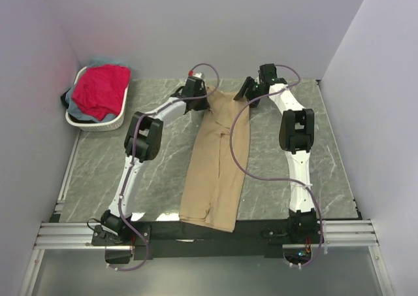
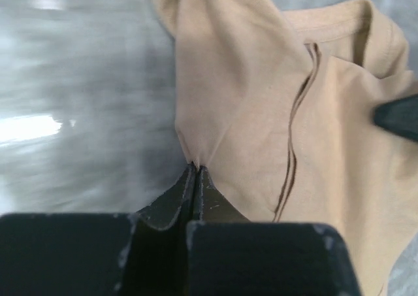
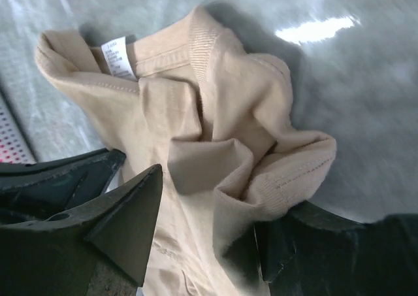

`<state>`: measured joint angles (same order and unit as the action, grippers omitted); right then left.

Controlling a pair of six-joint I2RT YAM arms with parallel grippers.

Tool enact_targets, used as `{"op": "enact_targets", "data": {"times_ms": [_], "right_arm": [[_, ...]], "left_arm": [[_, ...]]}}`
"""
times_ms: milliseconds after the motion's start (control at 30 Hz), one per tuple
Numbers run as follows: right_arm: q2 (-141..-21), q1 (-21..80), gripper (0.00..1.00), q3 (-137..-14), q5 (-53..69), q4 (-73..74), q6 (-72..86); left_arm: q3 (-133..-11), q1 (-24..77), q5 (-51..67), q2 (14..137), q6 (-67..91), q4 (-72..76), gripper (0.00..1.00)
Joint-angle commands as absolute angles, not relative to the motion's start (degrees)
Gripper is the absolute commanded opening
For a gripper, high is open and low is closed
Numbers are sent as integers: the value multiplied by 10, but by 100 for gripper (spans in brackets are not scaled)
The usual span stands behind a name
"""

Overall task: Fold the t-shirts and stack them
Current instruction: Fold the tshirt

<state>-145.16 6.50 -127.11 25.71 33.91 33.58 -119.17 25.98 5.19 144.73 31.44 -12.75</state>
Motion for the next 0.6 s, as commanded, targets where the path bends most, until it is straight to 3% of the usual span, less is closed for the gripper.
{"op": "enact_targets", "data": {"times_ms": [0, 167, 200, 300, 333, 367, 400, 433, 467, 500, 567], "right_arm": [[-1479, 69, 63, -1332, 303, 329, 344], [-1473, 69, 77, -1321, 322, 274, 350], [-1469, 65, 87, -1312, 322, 264, 351], [-1430, 56, 91, -1250, 323, 213, 352], [-1405, 50, 93, -1217, 314, 194, 348], [-1391, 47, 95, -1198, 305, 184, 345], [-1375, 45, 96, -1181, 298, 177, 333], [-1342, 40, 97, -1147, 292, 164, 326], [-1328, 39, 97, -1134, 280, 163, 319], [-1313, 38, 98, -1123, 273, 165, 305], [-1273, 36, 98, -1087, 259, 166, 293]], "left_arm": [[-1146, 222, 3, 1394, 324, -145, 1], [-1121, 199, 2, 1375, 325, -146, 1], [-1121, 193, -13, 1374, 324, -146, 1], [-1119, 190, -16, 1369, 319, -145, 2], [-1114, 190, -6, 1366, 311, -139, 17], [-1112, 190, -4, 1359, 309, -135, 50], [-1109, 190, -5, 1356, 308, -133, 65], [-1107, 190, -4, 1353, 309, -131, 73], [-1103, 190, -6, 1345, 308, -128, 93], [-1093, 190, -6, 1339, 307, -124, 99], [-1087, 190, -7, 1325, 303, -124, 99]]}}
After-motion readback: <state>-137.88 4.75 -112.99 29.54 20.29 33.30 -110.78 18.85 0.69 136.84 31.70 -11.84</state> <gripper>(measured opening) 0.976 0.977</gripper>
